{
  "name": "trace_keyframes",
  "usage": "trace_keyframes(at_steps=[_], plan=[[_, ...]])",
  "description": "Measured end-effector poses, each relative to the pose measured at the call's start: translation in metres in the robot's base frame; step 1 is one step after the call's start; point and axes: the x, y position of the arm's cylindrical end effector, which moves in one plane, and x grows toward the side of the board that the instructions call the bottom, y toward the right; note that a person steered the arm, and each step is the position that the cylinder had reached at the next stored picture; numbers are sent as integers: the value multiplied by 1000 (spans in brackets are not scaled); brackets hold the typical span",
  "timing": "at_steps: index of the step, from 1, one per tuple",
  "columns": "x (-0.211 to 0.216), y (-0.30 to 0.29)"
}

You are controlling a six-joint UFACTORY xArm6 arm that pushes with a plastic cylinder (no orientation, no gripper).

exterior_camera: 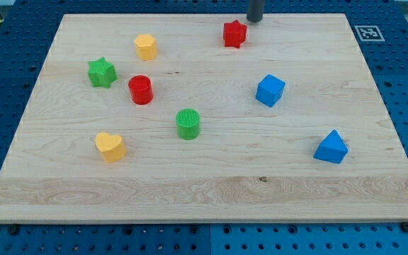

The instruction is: Move the red star parallel to the yellow hexagon

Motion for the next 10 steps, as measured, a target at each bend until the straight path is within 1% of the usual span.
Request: trace_keyframes(at_steps=[2, 4, 5, 7, 8, 9, 10], plan=[[25, -1], [28, -4], [41, -11], [47, -52], [37, -71], [36, -84], [49, -93]])
